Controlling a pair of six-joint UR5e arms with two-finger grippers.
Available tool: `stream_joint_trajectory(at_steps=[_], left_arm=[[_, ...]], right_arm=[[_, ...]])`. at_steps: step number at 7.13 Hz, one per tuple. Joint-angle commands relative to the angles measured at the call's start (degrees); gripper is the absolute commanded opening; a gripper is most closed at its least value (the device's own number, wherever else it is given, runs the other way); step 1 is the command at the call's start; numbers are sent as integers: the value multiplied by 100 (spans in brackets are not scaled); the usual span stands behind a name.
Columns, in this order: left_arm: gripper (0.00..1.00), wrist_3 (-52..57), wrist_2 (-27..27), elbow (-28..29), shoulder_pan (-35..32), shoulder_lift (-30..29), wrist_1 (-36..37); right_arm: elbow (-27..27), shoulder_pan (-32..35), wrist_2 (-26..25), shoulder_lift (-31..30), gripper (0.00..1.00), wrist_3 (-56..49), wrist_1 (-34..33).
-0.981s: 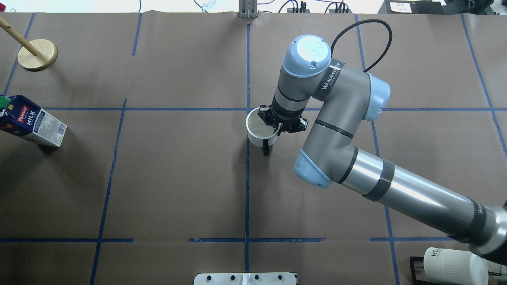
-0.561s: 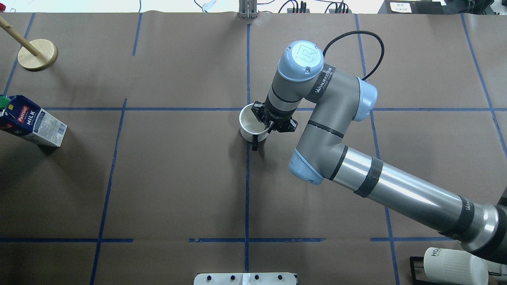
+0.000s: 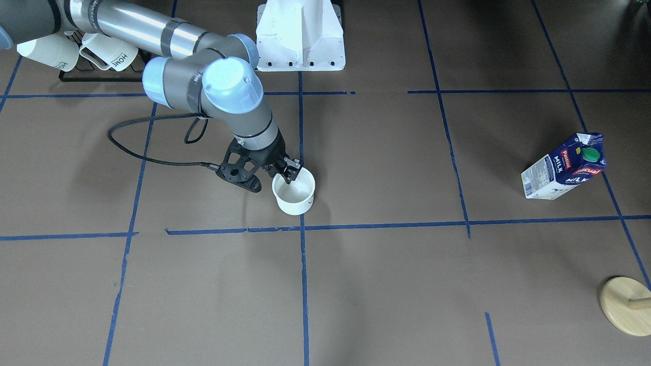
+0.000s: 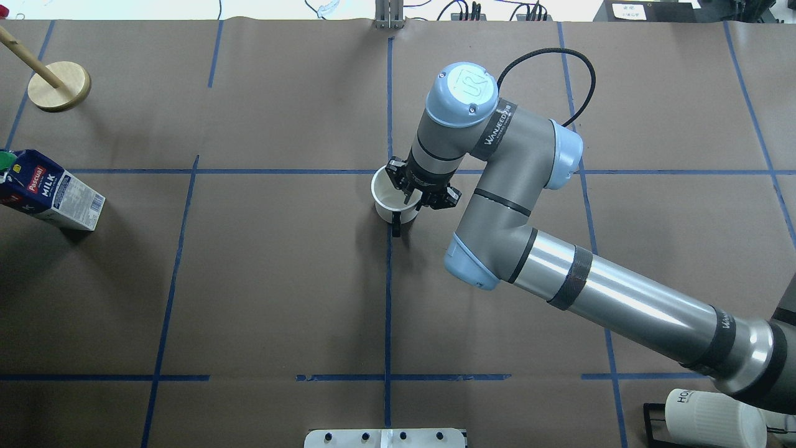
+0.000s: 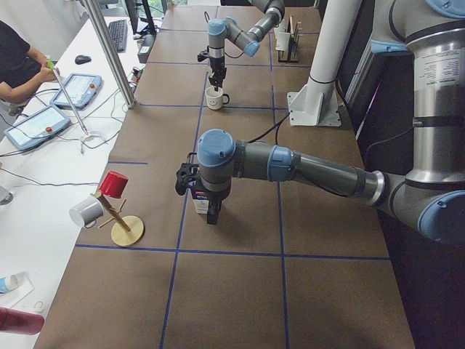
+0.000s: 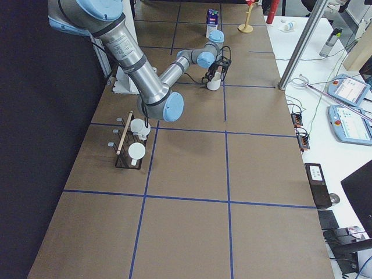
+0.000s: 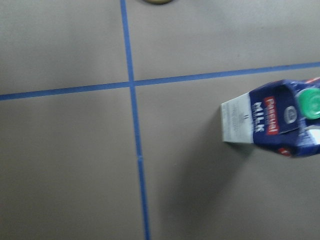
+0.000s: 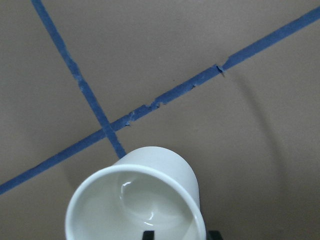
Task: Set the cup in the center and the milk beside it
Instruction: 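Release the mug and lift the right gripper while the left gripper grasps the carton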
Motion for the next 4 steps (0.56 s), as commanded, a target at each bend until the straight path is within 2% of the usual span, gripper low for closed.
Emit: stream_joint_trajectory(at_steps=[1, 2, 3, 4], left_arm=[[100, -995, 217, -92, 814, -757, 64], [100, -1355, 515, 136, 1174, -1075, 21], [100, -1568, 527, 451, 1404, -1227, 3], [100, -1570, 544, 681, 1536, -1298, -110]], right_arm=[[1464, 589, 434, -1145, 100, -217, -226], [1897, 801, 541, -1701, 100, -827, -234], [2249, 872, 577, -2272, 100, -1277, -199], [2305, 873, 577, -2347, 100, -1369, -199]])
